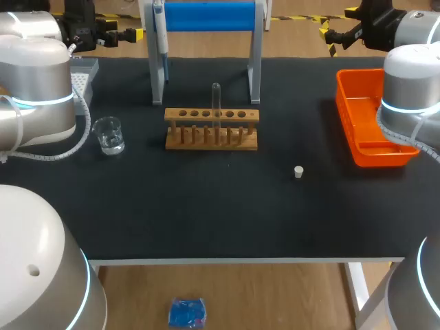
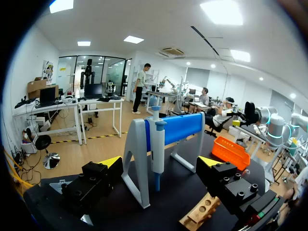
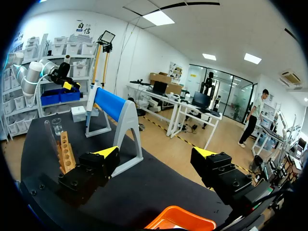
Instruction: Invert the test tube, pick up the pipette, mount the tip to pipette, aspirate from beaker and dispense into the tube, eject the tip, return the pipette, and cap with the stopper.
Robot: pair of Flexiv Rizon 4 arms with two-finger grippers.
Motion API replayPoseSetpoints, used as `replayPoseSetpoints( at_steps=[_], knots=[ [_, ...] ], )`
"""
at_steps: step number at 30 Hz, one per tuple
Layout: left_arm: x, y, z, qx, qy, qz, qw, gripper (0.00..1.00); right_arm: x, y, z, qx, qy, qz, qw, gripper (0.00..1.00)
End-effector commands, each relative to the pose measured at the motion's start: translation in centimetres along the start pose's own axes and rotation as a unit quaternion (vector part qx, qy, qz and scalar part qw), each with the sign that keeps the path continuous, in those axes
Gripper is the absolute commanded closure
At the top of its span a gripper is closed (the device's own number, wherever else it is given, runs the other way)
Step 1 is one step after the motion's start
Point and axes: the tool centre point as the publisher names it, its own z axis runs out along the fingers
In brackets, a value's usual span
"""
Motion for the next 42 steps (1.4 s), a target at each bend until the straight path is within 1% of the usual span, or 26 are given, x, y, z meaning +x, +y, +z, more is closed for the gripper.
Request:
replayPoseSetpoints(
  at_steps=[1,15,16,20,24,28,30,31,36,42],
  knots=[
    [0.0,0.1,0.0,0.002,0.000,0.000,1.000,0.00,0.0,0.0,0.0,0.001,0.001,0.000,1.000,0.00],
    [0.0,0.1,0.0,0.002,0.000,0.000,1.000,0.00,0.0,0.0,0.0,0.001,0.001,0.000,1.000,0.00],
    [0.0,0.1,0.0,0.002,0.000,0.000,1.000,0.00,0.3,0.2,-0.4,-0.004,0.011,-0.001,1.000,0.00],
    [0.0,0.1,0.0,0.002,0.000,0.000,1.000,0.00,2.2,0.9,-2.8,-0.023,0.057,-0.006,0.998,0.00],
    [0.0,0.1,0.0,0.002,0.000,0.000,1.000,0.00,4.5,1.3,-5.1,-0.042,0.109,-0.020,0.993,0.00],
    [0.0,0.1,0.0,0.002,0.000,0.000,1.000,0.00,7.1,1.3,-7.3,-0.066,0.172,-0.023,0.983,0.00],
    [0.0,0.1,0.0,0.002,0.000,0.000,1.000,0.00,8.5,1.0,-8.0,-0.078,0.198,-0.035,0.976,0.00],
    [0.0,0.1,0.0,0.002,0.000,0.000,1.000,0.00,9.2,0.8,-8.3,-0.083,0.211,-0.039,0.973,0.00],
    [0.0,0.1,0.0,0.002,0.000,0.000,1.000,0.00,12.0,-0.7,-8.3,-0.080,0.248,-0.051,0.964,0.00],
    [0.0,0.1,0.0,0.002,0.000,0.000,1.000,0.00,15.0,-2.5,-7.8,-0.087,0.278,-0.066,0.954,0.00]
  ],
)
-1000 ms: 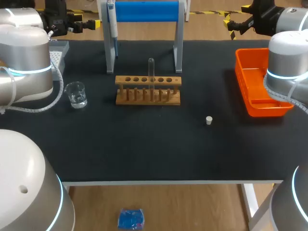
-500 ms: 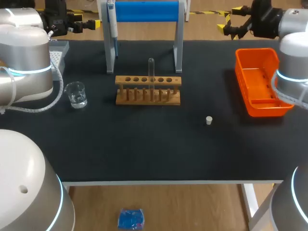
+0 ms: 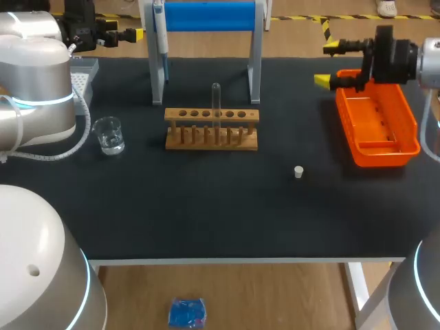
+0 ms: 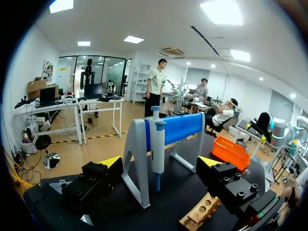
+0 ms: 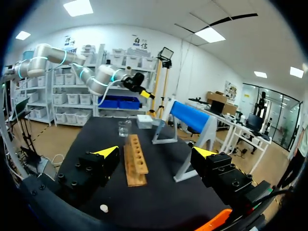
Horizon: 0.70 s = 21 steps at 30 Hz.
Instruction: Invert the test tube, pick up the pipette, mount the tip to pipette, aspirate from beaker and dispense into the tube, eject the tip, return the pipette, and cap with the stopper.
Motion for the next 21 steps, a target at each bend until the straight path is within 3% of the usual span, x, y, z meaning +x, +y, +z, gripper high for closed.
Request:
replayPoseSetpoints(
  at_steps=[1,12,21],
  knots=[
    [0.0,0.1,0.0,0.002,0.000,0.000,1.000,0.00,1.3,-1.2,0.7,-0.012,0.022,-0.001,1.000,0.00],
    [0.0,0.1,0.0,0.002,0.000,0.000,1.000,0.00,6.2,-2.5,3.5,-0.044,0.112,0.008,0.993,0.00],
    [0.0,0.1,0.0,0.002,0.000,0.000,1.000,0.00,8.4,-3.2,7.0,-0.036,0.124,0.006,0.992,0.00]
  ],
)
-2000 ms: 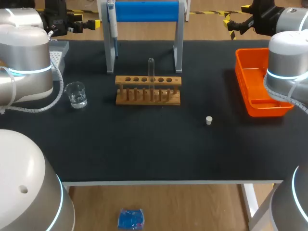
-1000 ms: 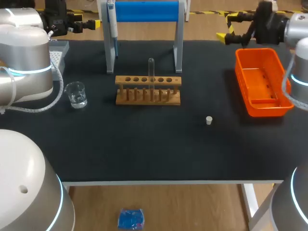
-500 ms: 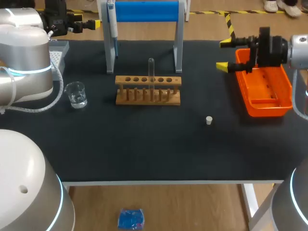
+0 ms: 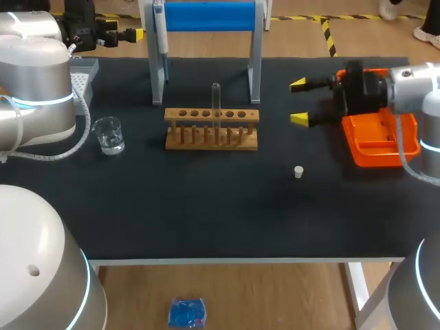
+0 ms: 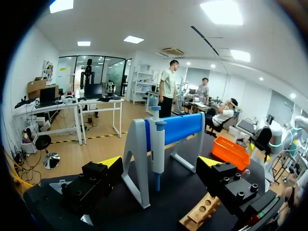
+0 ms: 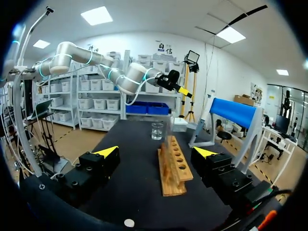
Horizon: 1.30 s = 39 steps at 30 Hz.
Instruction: Invert the test tube, pick up the pipette, mount the tip to pipette, aspirate from beaker and dispense into the tube, eject the tip, return the pipette, and cap with the stopper.
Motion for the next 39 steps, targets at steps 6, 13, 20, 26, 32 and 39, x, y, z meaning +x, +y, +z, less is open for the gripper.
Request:
replayPoseSetpoints(
  at_steps=[6,13,20,26,32,39],
  knots=[
    [0.0,0.0,0.0,0.002,0.000,0.000,1.000,0.00,-0.2,-0.7,3.4,0.007,-0.010,0.004,1.000,0.00],
    [0.0,0.0,0.0,0.002,0.000,0.000,1.000,0.00,-0.8,-0.6,3.7,0.015,-0.029,0.004,0.999,0.00],
    [0.0,0.0,0.0,0.002,0.000,0.000,1.000,0.00,-0.8,-0.6,3.7,0.015,-0.029,0.004,0.999,0.00],
    [0.0,0.0,0.0,0.002,0.000,0.000,1.000,0.00,-0.8,-0.6,3.7,0.015,-0.029,0.004,0.999,0.00],
    [3.3,0.0,0.3,0.006,0.017,0.050,0.999,0.00,-0.8,-0.6,3.7,0.015,-0.029,0.004,0.999,0.00],
    [8.3,1.8,-0.3,-0.009,0.051,0.106,0.993,0.00,-0.8,-0.6,3.7,0.015,-0.029,0.004,0.999,0.00]
  ],
)
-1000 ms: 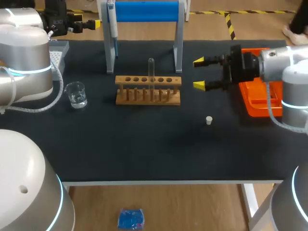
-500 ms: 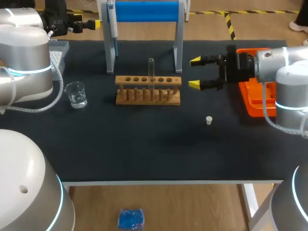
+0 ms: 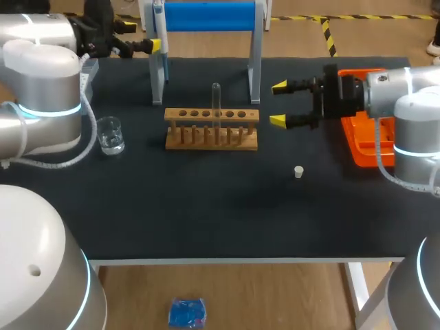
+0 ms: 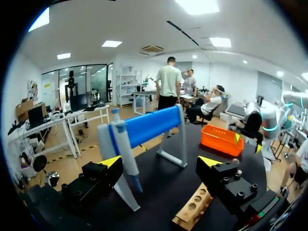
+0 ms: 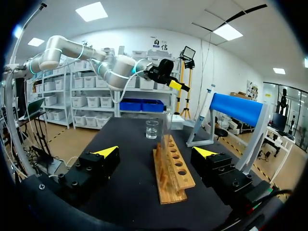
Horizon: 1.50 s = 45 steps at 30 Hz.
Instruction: Invert the test tube, pick up the pipette, mount the tip to pipette, aspirate from beaker and dispense into the tube, eject the tip, return the pipette, and cap with the stopper.
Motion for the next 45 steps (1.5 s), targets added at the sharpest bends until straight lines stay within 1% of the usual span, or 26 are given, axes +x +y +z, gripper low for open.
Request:
replayPoseSetpoints(
  at_steps=[1,6,9,13,16,19,21,25,29,35,45],
  knots=[
    [3.0,0.8,-1.1,0.004,0.009,0.018,1.000,0.00,0.0,0.0,0.0,0.001,0.000,0.000,1.000,0.00],
    [6.4,1.8,-1.7,0.000,0.035,0.040,0.999,0.00,0.0,0.0,0.0,0.001,0.000,0.000,1.000,0.00],
    [8.0,2.8,-1.9,-0.005,0.047,0.046,0.998,0.00,0.0,0.0,0.0,0.001,0.000,0.000,1.000,0.00],
    [9.4,4.1,-2.2,-0.002,0.059,0.049,0.997,0.00,0.0,0.0,0.0,0.001,0.000,0.000,1.000,0.00],
    [10.1,4.9,-2.3,0.008,0.068,0.063,0.996,0.00,0.0,0.0,0.0,0.001,0.000,0.000,1.000,0.00],
    [10.4,5.8,-2.2,0.008,0.074,0.067,0.995,0.00,0.0,0.0,0.0,0.001,0.000,0.000,1.000,0.00],
    [10.5,6.5,-2.0,-0.005,0.080,0.065,0.995,0.00,0.0,0.0,0.0,0.001,0.000,0.000,1.000,0.00],
    [10.6,7.8,-1.6,-0.026,0.078,0.052,0.995,0.00,0.0,0.0,0.0,0.001,0.000,0.000,1.000,0.00],
    [10.7,8.5,-1.4,-0.033,0.078,0.047,0.995,0.00,0.0,0.0,0.0,0.001,0.000,0.000,1.000,0.00],
    [10.9,8.6,-1.5,-0.032,0.078,0.055,0.995,0.00,0.0,0.0,0.0,0.001,0.000,0.000,1.000,0.00],
    [10.9,8.6,-1.5,-0.032,0.078,0.055,0.995,0.00,0.0,0.0,0.0,0.001,0.000,0.000,1.000,0.00]
  ],
)
